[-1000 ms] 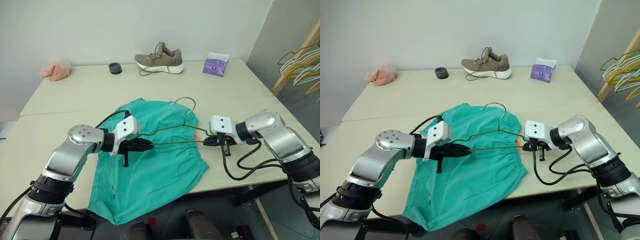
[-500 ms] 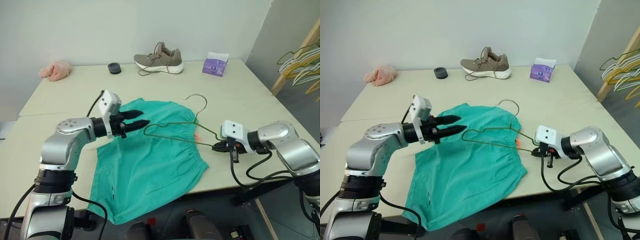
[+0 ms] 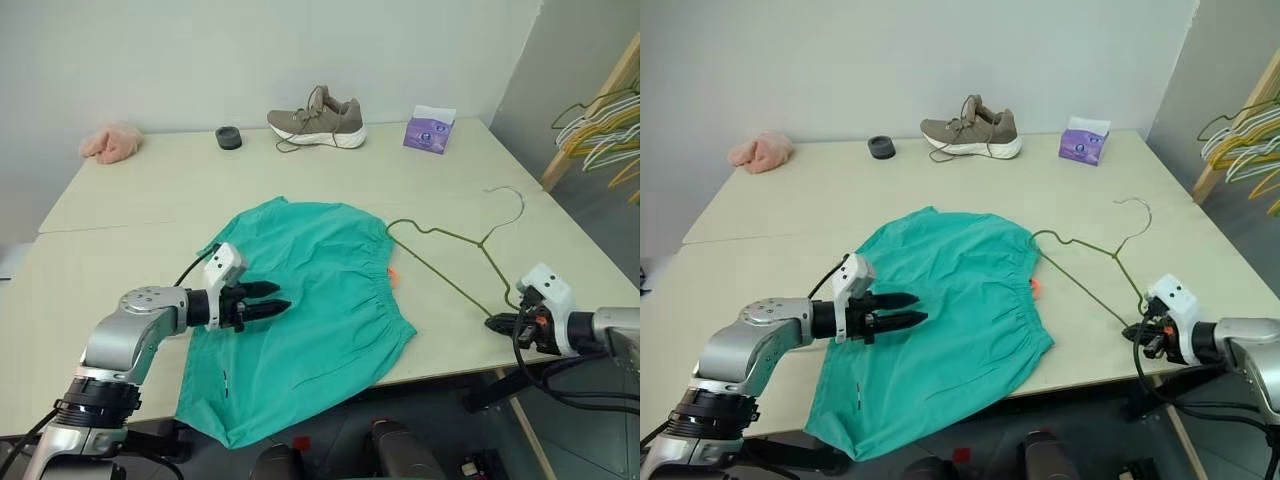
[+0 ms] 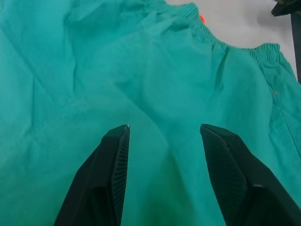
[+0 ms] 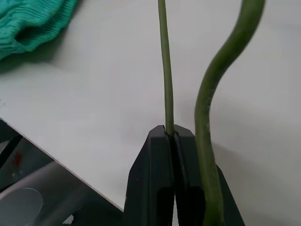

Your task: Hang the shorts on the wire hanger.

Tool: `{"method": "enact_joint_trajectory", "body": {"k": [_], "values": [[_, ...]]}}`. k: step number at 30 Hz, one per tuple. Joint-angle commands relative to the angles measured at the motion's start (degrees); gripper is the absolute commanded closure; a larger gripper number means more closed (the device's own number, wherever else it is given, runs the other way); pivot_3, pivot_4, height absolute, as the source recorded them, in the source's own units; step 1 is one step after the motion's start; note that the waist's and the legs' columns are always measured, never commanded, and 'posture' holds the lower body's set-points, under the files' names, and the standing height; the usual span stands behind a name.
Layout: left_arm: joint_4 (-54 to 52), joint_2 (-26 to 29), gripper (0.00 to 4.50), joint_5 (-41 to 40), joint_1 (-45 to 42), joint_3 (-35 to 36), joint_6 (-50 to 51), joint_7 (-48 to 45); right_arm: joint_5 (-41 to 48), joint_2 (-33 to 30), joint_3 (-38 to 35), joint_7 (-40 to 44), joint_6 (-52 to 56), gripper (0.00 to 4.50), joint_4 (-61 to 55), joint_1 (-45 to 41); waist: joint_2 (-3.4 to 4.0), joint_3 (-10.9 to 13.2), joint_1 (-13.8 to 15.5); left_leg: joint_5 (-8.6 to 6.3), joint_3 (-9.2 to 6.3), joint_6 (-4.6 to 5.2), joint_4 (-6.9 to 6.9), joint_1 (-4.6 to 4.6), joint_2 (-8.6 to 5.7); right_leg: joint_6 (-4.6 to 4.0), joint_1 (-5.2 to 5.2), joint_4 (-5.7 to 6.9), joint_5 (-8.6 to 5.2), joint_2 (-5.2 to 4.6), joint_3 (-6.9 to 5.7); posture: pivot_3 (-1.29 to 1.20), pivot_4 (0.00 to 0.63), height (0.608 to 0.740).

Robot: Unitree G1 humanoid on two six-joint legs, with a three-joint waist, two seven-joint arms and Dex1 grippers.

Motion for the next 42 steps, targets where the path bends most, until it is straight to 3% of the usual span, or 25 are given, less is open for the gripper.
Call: {"method": "enact_joint_trajectory", "body": {"k": [1,13,27,37,39,42], "values": [[-1.17,-0.79,1.98,-0.76,-1.57,1.35,-1.29,0.51,1.56,-0.06,-0.06,-1.72,1.35,4.5,-1.14,0.77,0.0,0.0,-0.17,0.0,0.01,0.0,-0.01,-0.01,0.0,0.0,0.0,-0.01,0.0,0.0,0.01,-0.27,0.103,0.74],[1.63,-4.57,1.98,2.79,-3.86,4.38,-10.9,8.05,6.65,-0.51,3.45,-2.22,6.46,4.5,-1.0,-0.19,-0.03,0.0,-0.89,-0.01,-0.06,0.01,-0.06,-0.02,0.03,0.02,0.0,-0.04,-0.02,0.06,-0.01,-0.24,0.101,0.74],[8.54,-4.74,1.98,7.44,-7.36,6.35,-19.17,13.55,10.63,-4.3,11.3,1.97,6.63,4.5,2.77,-11.99,-0.08,0.04,-0.91,-0.01,-0.06,0.01,-0.06,-0.04,0.02,0.03,0.0,-0.07,-0.02,0.05,-0.04,-0.23,0.101,0.74],[8.35,-5.32,1.98,8.89,-6.8,5.39,-21.41,13.8,12.23,1.41,16.75,-0.18,16.88,4.5,12.34,-21.47,-0.08,0.06,-0.8,-0.01,-0.06,0.01,-0.07,-0.08,0.02,-0.08,-0.03,-0.06,0.04,0.02,-0.03,-0.21,0.103,0.74],[8.34,-5.26,1.98,9.45,-6.58,5.11,-22.13,13.6,13.23,2.7,16.1,-0.79,19.56,4.5,13.52,-22.78,-0.08,0.06,-0.74,-0.01,-0.06,0.01,-0.06,-0.09,0.02,-0.17,-0.03,-0.06,0.1,0.0,-0.03,-0.2,0.102,0.74],[8.23,-5.49,1.98,10.0,-6.11,4.73,-22.95,13.47,15.59,9.87,11.2,-4.73,27.56,4.5,17.61,-27.9,-0.08,0.06,-0.91,-0.01,-0.06,0.01,-0.06,-0.08,0.03,-0.17,-0.02,-0.05,0.1,0.0,-0.03,-0.2,0.1,0.74]]}}
